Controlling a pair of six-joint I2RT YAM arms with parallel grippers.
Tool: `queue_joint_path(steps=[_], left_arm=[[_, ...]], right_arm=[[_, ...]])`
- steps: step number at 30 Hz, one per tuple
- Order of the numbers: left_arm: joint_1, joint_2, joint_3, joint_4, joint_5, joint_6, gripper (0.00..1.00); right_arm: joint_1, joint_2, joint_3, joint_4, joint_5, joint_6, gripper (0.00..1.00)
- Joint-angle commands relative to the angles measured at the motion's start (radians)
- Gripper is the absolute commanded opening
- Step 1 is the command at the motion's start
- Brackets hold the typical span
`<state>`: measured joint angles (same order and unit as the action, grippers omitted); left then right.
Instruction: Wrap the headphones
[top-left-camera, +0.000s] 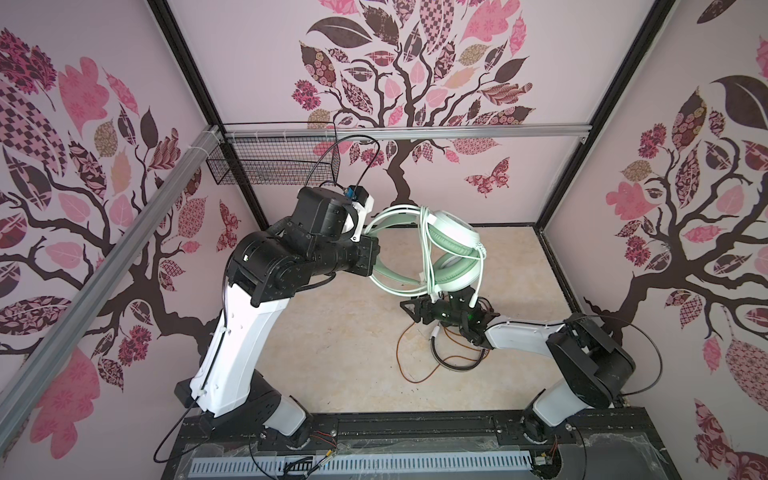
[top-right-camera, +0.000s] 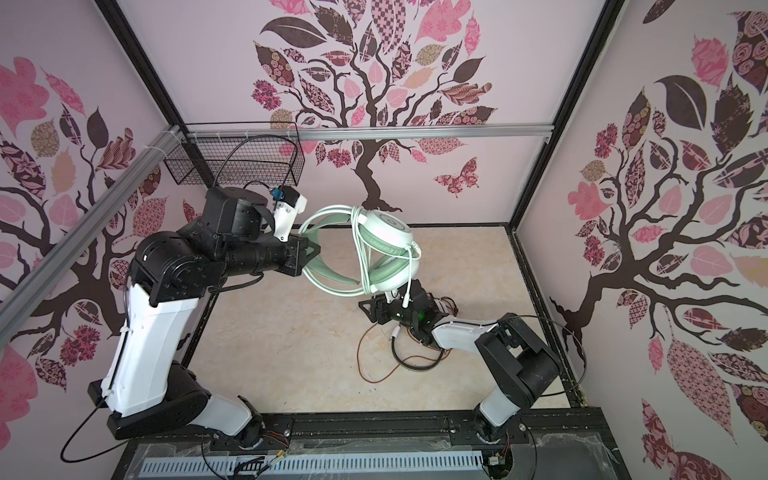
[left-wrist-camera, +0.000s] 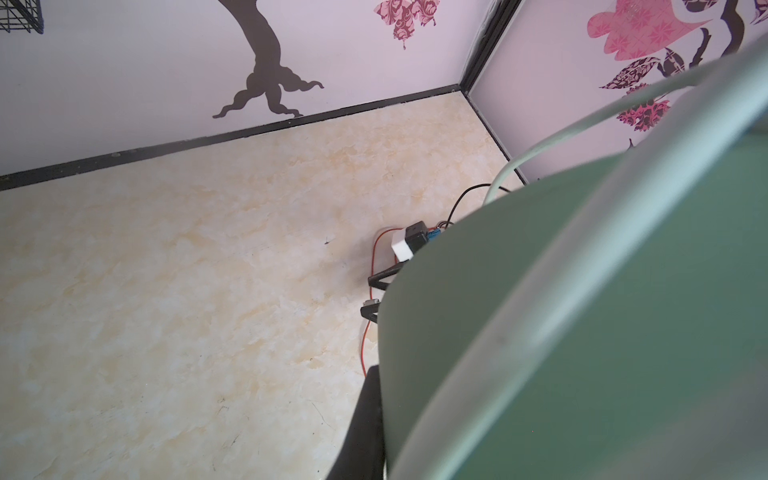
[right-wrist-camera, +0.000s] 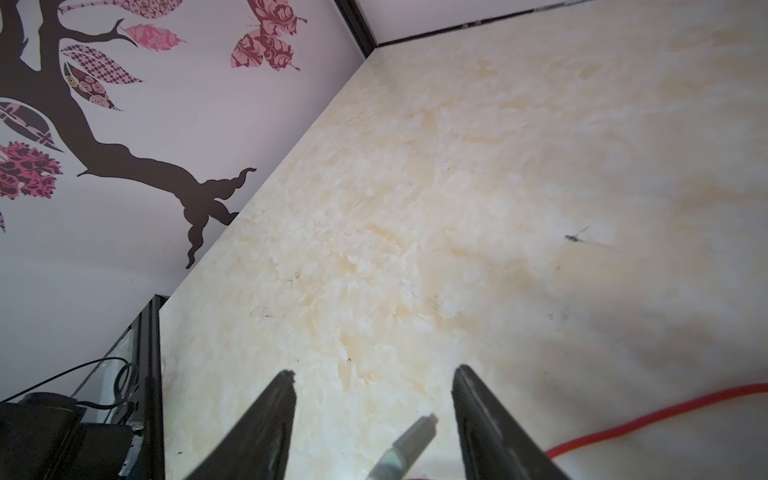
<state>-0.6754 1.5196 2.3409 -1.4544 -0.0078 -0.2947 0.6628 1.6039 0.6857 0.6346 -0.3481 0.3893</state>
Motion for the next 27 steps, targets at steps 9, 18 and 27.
queue_joint_path(steps=[9, 18, 27], left_arm=[[0.002, -0.016, 0.074, 0.056, 0.021, -0.018, 0.00], [0.002, -0.023, 0.075, 0.055, 0.010, -0.017, 0.00], [0.007, -0.025, 0.075, 0.066, -0.056, -0.017, 0.00]], right_arm=[[0.017, 0.036, -0.014, 0.071, 0.059, 0.029, 0.27], [0.017, 0.016, -0.016, 0.050, 0.069, 0.019, 0.10], [0.090, -0.061, -0.134, -0.011, 0.090, 0.024, 0.05]])
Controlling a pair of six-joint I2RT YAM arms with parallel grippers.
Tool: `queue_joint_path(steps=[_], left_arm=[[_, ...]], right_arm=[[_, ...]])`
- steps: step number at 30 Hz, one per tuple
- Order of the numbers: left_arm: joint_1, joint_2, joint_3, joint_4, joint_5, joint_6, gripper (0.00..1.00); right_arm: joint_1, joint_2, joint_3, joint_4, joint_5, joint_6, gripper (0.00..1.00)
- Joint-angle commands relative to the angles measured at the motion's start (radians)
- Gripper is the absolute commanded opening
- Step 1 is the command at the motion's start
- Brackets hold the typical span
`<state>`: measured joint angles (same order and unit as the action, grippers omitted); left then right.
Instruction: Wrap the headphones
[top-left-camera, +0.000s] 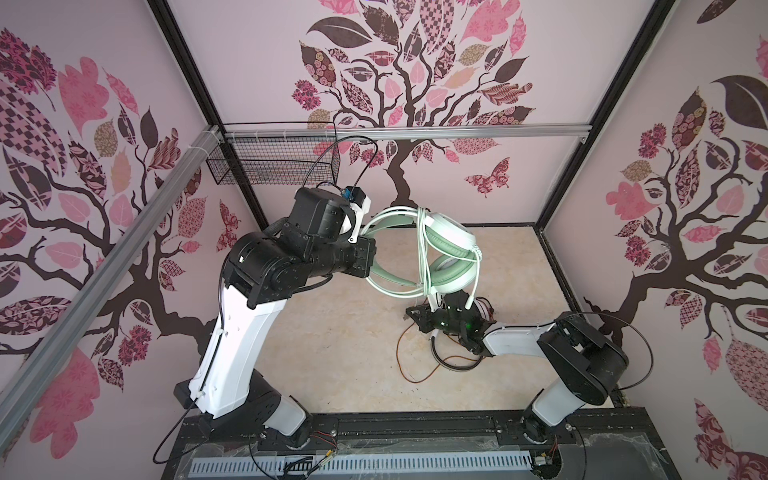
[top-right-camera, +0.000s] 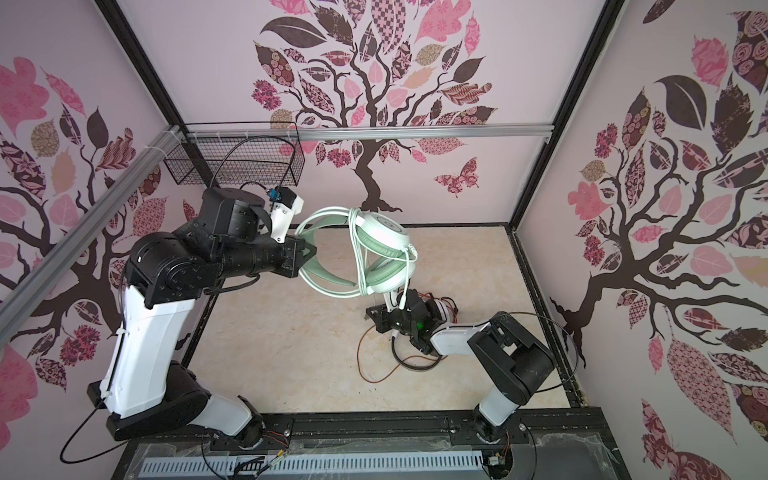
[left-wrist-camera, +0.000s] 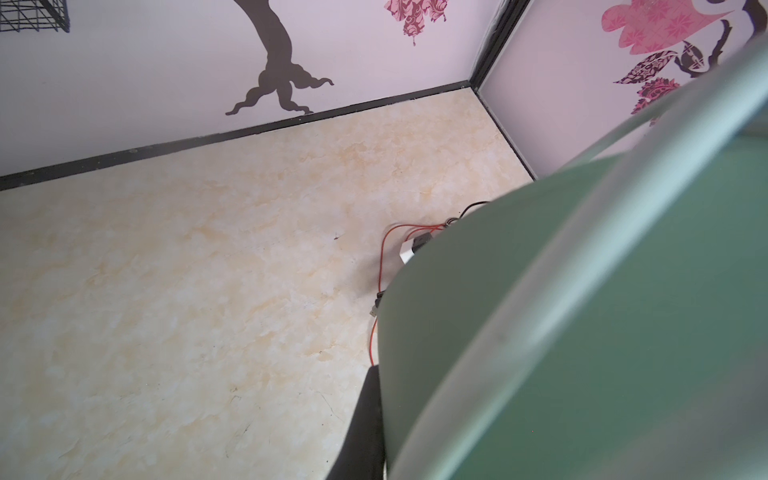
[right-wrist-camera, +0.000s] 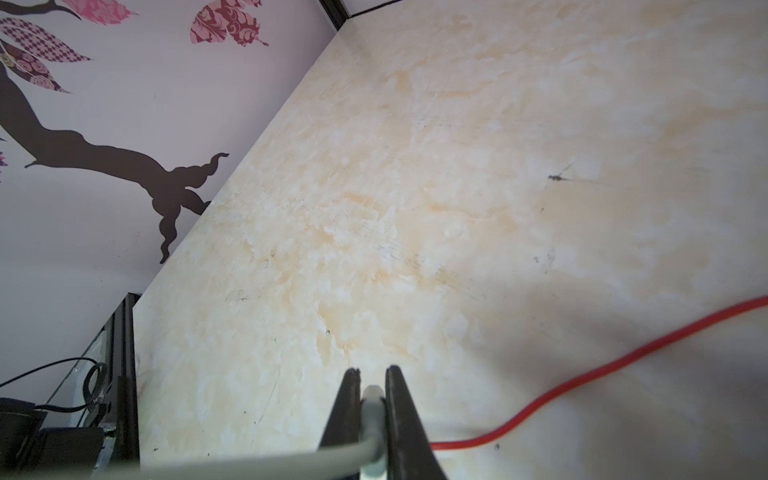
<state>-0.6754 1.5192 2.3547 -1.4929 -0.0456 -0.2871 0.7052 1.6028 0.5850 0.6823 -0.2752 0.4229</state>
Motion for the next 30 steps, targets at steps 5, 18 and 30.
queue_joint_path(steps=[5, 18, 30], left_arm=[[0.023, -0.016, 0.059, 0.121, -0.041, -0.040, 0.00], [0.028, -0.029, -0.118, 0.200, -0.241, -0.023, 0.00], [0.028, -0.168, -0.524, 0.308, -0.357, -0.032, 0.00]], right_arm=[[0.196, -0.152, -0.099, -0.210, 0.099, -0.053, 0.05], [0.648, -0.358, -0.040, -0.536, 0.378, 0.001, 0.05], [0.784, -0.538, 0.063, -0.658, 0.332, 0.123, 0.05]])
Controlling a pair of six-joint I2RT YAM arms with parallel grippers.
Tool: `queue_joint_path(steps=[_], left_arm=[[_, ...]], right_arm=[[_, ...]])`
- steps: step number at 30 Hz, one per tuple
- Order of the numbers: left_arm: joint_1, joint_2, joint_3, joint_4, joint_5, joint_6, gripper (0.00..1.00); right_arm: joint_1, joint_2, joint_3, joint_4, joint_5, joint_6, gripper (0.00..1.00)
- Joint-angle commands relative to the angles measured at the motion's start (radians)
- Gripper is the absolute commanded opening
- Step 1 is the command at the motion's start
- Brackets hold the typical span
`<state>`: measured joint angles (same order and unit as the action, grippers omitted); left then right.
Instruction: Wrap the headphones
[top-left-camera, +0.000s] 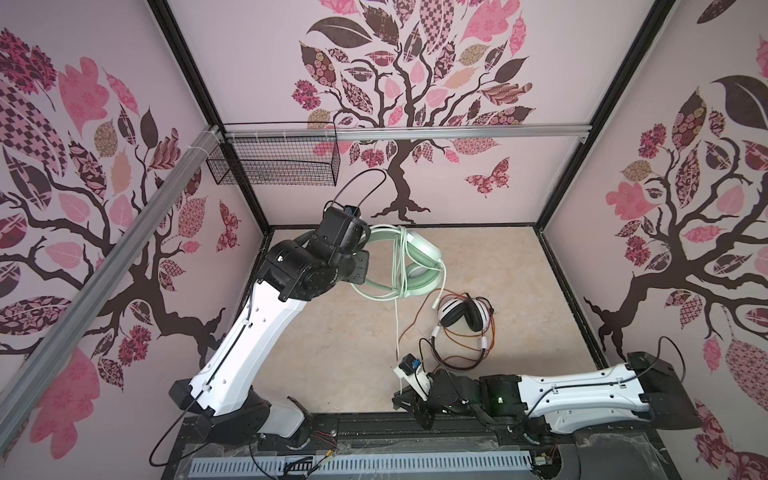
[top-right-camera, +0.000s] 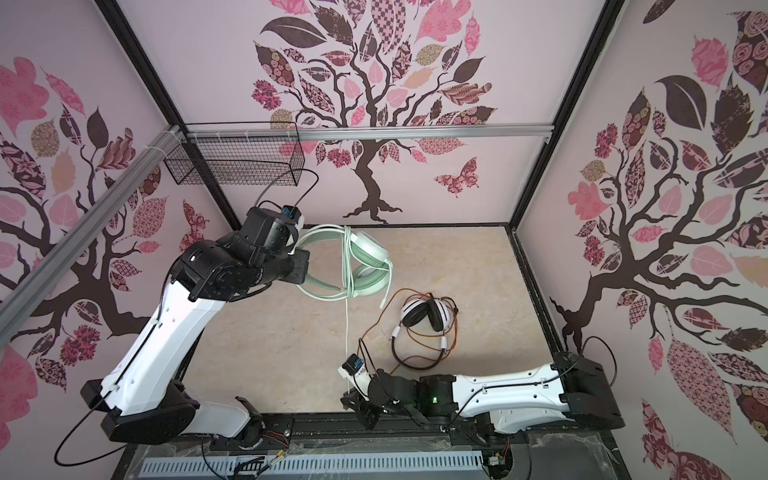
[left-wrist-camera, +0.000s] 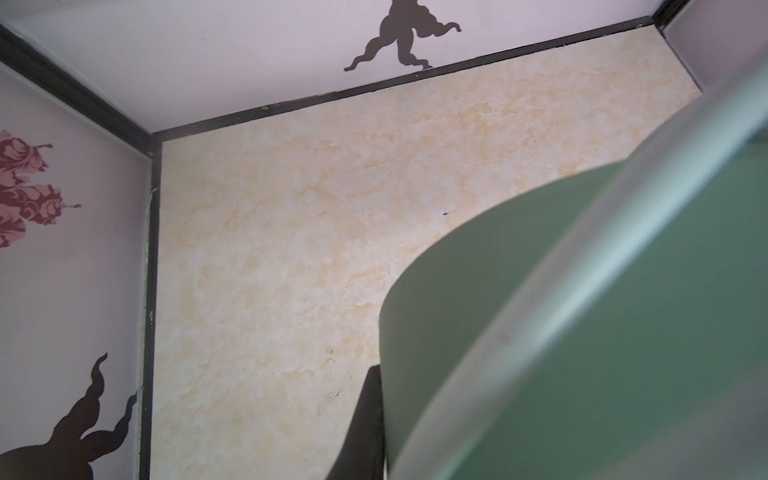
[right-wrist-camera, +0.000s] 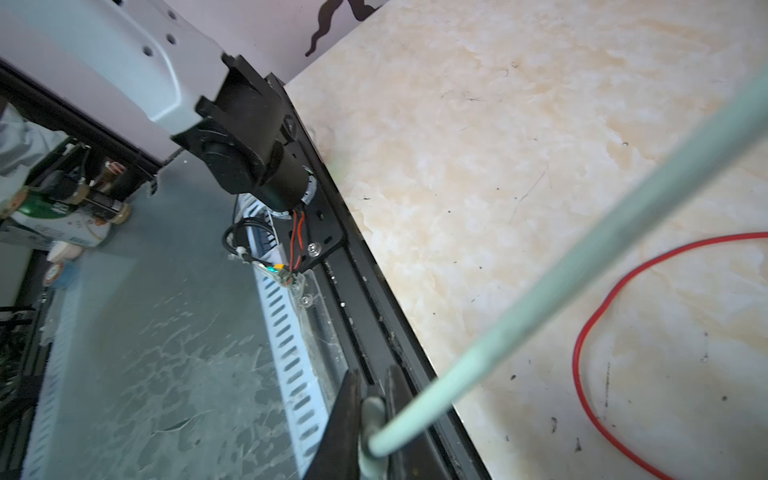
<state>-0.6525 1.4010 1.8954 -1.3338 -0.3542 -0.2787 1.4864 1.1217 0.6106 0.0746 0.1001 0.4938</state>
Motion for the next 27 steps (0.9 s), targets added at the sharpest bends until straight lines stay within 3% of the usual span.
queue_joint_path(steps=[1, 12, 19, 23, 27], left_arm=[[0.005, -0.060, -0.092, 0.158, -0.061, -0.041, 0.00], [0.005, -0.104, -0.318, 0.235, -0.047, -0.065, 0.00], [0.004, -0.146, -0.436, 0.263, 0.006, -0.107, 0.00], [-0.008, -0.181, -0.485, 0.261, 0.065, -0.127, 0.00], [-0.046, -0.238, -0.548, 0.266, 0.131, -0.142, 0.00]], right_arm=[[0.002, -0.070, 0.043, -0.050, -0.063, 0.065, 0.05], [0.003, -0.157, 0.238, -0.143, -0.212, 0.074, 0.06], [-0.012, -0.170, 0.397, -0.184, -0.171, 0.067, 0.12], [-0.088, -0.166, 0.429, -0.177, -0.179, 0.098, 0.10], [-0.231, -0.172, 0.398, -0.089, -0.245, 0.173, 0.10]])
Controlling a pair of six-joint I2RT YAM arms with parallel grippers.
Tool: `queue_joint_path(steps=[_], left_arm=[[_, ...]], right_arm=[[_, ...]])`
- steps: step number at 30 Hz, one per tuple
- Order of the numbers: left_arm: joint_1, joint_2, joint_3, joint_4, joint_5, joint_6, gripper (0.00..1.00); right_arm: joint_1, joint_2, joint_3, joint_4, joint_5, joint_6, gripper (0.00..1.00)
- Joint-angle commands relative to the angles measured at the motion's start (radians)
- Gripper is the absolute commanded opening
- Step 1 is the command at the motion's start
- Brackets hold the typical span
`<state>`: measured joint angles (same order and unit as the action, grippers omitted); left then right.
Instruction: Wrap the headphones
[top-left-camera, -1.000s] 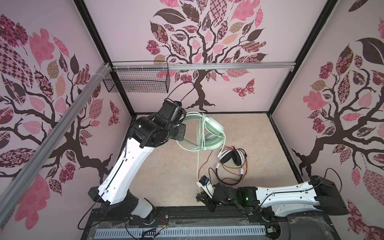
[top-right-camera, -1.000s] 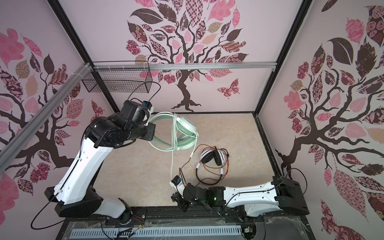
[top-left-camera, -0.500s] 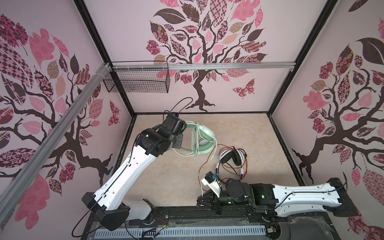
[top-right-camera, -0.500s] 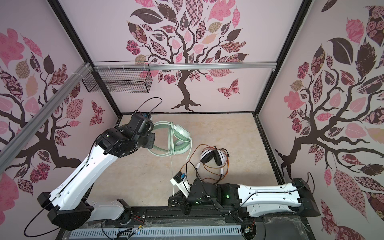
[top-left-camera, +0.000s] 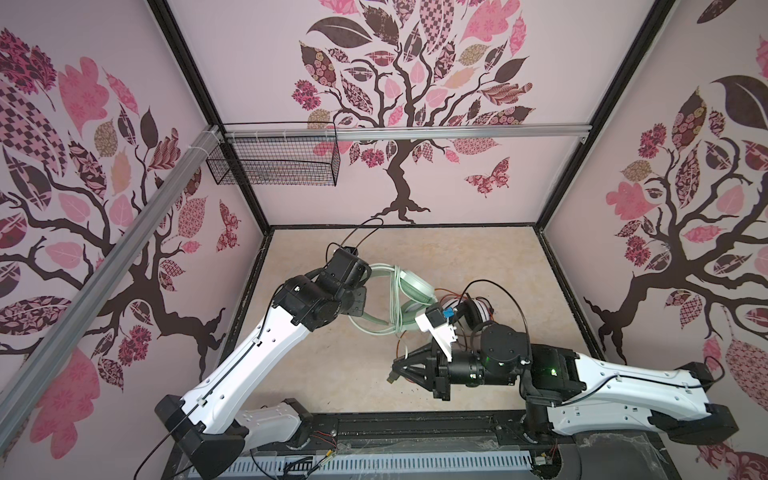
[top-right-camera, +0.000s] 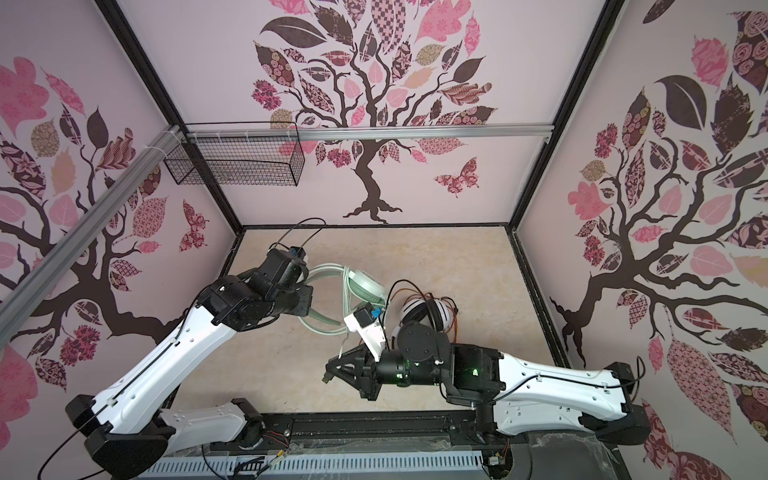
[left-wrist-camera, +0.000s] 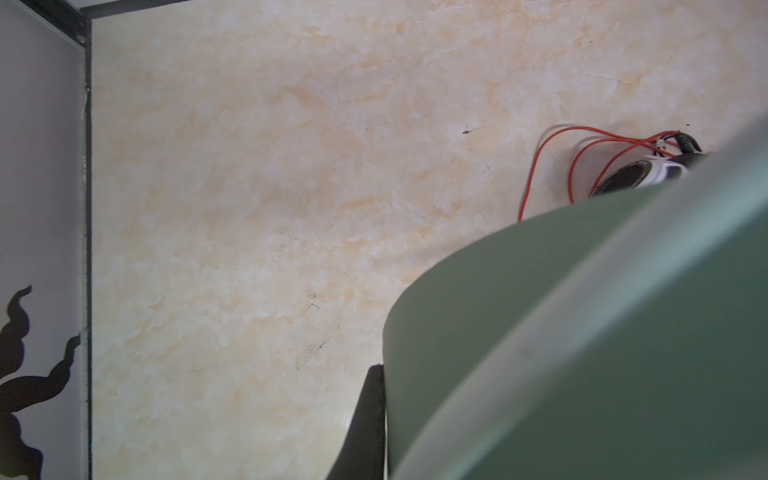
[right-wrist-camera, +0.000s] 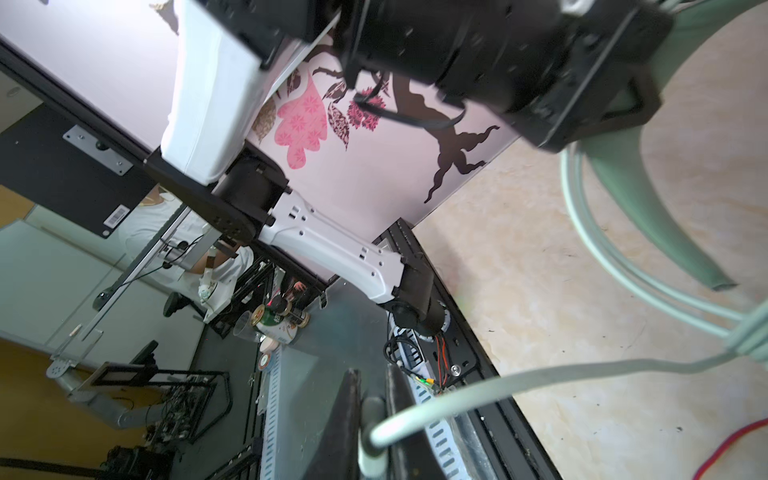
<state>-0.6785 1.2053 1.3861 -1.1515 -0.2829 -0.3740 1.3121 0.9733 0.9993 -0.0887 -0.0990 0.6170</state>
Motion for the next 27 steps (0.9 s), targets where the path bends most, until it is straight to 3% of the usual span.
queue_joint_path(steps=[1, 5, 8, 16, 27], left_arm=[[-0.029, -0.056, -0.055, 0.083, 0.084, -0.055, 0.00], [-0.056, -0.072, -0.125, 0.062, 0.205, -0.115, 0.00], [-0.056, -0.067, -0.187, 0.051, 0.306, -0.143, 0.00], [-0.078, -0.024, -0.294, 0.041, 0.431, -0.143, 0.00], [-0.081, 0.005, -0.358, 0.081, 0.628, -0.148, 0.00]], right_arm=[[-0.082, -0.019, 0.004, 0.086, -0.048, 0.060, 0.12], [-0.143, 0.013, 0.002, 0.098, -0.038, 0.071, 0.15], [-0.209, 0.044, -0.020, 0.122, -0.093, 0.107, 0.14], [-0.380, 0.127, -0.135, 0.301, -0.263, 0.218, 0.14], [-0.486, 0.277, -0.207, 0.535, -0.406, 0.344, 0.16]])
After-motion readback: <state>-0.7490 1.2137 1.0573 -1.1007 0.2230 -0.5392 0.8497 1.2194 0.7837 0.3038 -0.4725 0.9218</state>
